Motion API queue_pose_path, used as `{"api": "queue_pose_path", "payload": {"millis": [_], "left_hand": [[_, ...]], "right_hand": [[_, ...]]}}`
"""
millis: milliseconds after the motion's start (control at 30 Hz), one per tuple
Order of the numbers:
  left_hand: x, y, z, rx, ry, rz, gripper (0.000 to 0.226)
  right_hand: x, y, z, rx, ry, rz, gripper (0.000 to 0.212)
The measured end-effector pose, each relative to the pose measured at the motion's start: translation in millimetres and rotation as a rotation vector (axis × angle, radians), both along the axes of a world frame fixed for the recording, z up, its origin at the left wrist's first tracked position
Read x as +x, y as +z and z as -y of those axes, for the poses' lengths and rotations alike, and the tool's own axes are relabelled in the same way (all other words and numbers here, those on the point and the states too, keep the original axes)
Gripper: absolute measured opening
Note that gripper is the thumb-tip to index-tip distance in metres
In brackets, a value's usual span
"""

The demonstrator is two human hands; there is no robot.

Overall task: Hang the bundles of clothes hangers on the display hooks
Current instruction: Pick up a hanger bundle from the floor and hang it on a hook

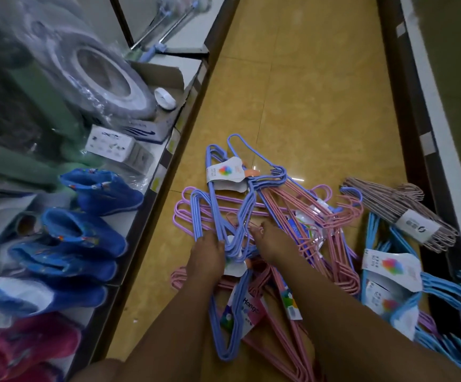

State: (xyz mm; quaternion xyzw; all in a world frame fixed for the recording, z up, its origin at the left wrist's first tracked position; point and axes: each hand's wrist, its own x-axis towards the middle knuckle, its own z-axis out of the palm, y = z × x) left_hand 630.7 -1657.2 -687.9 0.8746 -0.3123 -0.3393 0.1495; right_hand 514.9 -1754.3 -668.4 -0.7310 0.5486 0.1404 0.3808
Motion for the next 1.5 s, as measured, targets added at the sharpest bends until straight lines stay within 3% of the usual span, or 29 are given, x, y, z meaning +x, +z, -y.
{"api": "queue_pose_path", "payload": {"millis": [267,467,600,667,767,833,933,1000,1100,1200,1367,1500], "left_hand": [[1,-63,24,0.012,0.12,-0.133,0.052],[-7,-69,32,-0.061,0.254,-0.284,0.045],[-3,-69,38,-0.058,0.378,-0.343,0.042],[4,-70,42,-0.075,0.466,-0.421,0.041],[12,-69,47,-0.116,0.673,-0.574,0.039],[15,-69,48,-0.121,0.729,-0.571,0.036],[16,-68,47,-0.034,0.673,-0.429,0.038],[15,-67,43,-0.004,0.64,-0.379,0.035],[11,-63,31,0.009,0.594,-0.348,0.037],[6,-47,21,0.006,0.583,-0.37,0.043],[-12,-2,7,0.006,0.554,-0.403,0.04],[-37,46,0,-0.074,0.536,-0.394,0.031]], "right_hand": [[28,-71,-1,0.147,-0.181,0.086,0.055],[40,-83,0,0.245,-0.36,0.182,0.058],[43,-75,7,0.389,-0.465,0.205,0.03],[44,-69,10,0.457,-0.53,0.227,0.032],[49,-64,3,0.546,-0.661,0.323,0.015],[50,-65,-3,0.625,-0.671,0.341,0.016],[50,-59,-2,0.616,-0.652,0.301,0.018],[56,-55,5,0.562,-0.753,0.357,0.027],[72,-54,12,0.556,-0.877,0.452,0.038],[76,-54,6,0.541,-0.94,0.392,0.049],[66,-12,4,0.565,-0.983,0.239,0.009],[59,21,3,0.48,-1.03,0.266,0.02]]}}
